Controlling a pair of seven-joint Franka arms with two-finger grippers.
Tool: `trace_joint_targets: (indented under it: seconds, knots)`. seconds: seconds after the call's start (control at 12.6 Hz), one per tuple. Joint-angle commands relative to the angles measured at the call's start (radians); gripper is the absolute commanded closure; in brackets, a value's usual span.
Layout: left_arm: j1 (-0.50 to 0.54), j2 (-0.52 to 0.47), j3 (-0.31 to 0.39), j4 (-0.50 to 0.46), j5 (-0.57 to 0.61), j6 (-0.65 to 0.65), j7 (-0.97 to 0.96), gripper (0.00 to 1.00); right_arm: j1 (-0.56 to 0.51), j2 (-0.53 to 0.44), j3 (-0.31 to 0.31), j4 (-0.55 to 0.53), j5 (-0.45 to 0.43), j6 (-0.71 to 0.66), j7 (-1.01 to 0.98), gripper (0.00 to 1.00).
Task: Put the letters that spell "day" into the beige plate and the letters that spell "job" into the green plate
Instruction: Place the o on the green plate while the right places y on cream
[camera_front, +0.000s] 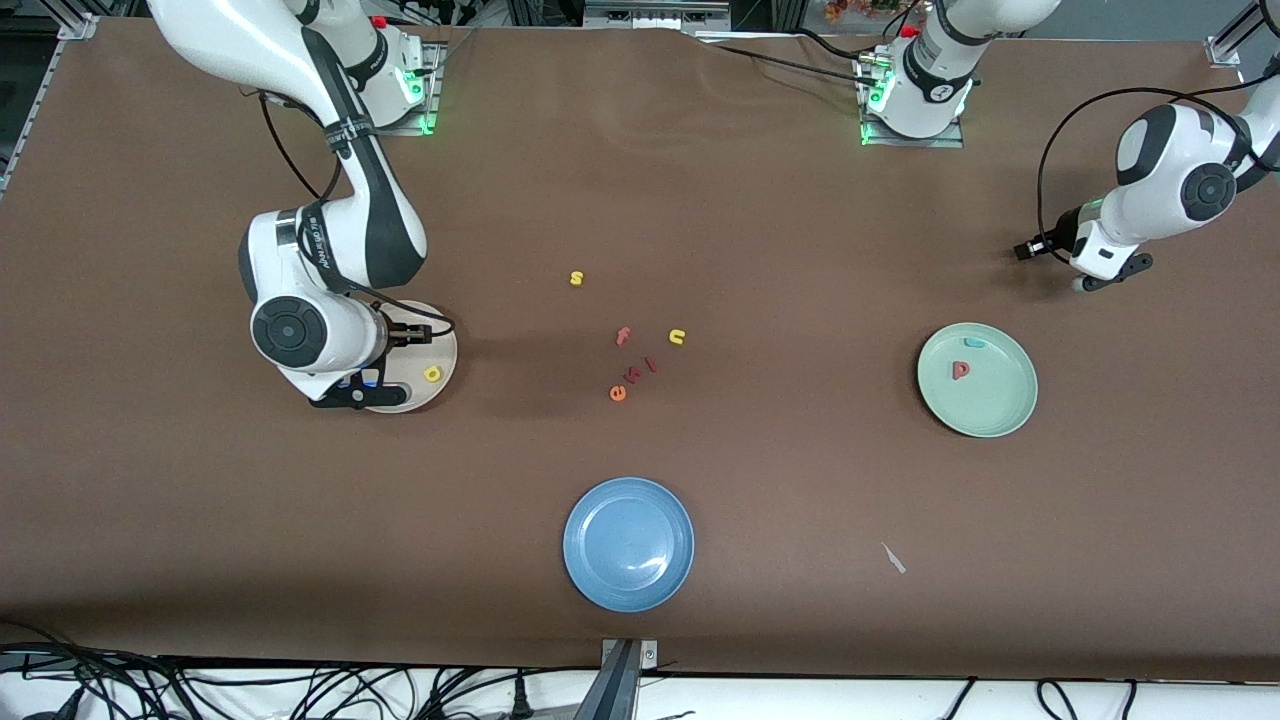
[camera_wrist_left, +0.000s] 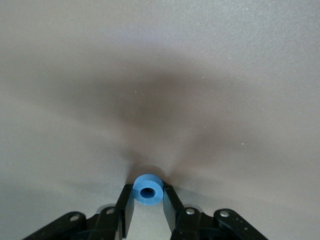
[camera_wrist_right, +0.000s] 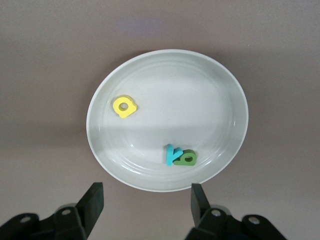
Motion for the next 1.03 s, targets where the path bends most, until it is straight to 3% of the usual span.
trace_joint_targets:
  seconds: [0.0, 0.32, 0.56, 0.63, 0.95]
  knots:
    - [0.016, -0.007, -0.109, 0.043, 0.027, -0.089, -0.013, 0.84, 0.005, -0.010, -0.008, -0.014, 0.023, 0.008, -0.020, 0.21]
    - [0.001, -0.004, -0.290, 0.216, -0.175, -0.309, 0.018, 0.84, 0.005, -0.016, -0.008, -0.005, 0.024, 0.006, -0.018, 0.20]
    - [-0.135, 0.002, -0.312, 0.365, -0.299, -0.334, 0.013, 0.84, 0.004, -0.011, -0.016, -0.005, 0.023, 0.006, -0.034, 0.20]
    - [-0.226, 0.018, -0.272, 0.410, -0.309, -0.315, 0.009, 0.84, 0.005, -0.010, -0.014, -0.005, 0.023, 0.008, -0.035, 0.20]
    - [-0.763, 0.038, 0.185, 0.580, -0.309, -0.174, -0.057, 0.84, -0.007, -0.013, -0.016, 0.029, 0.018, -0.006, -0.075, 0.17]
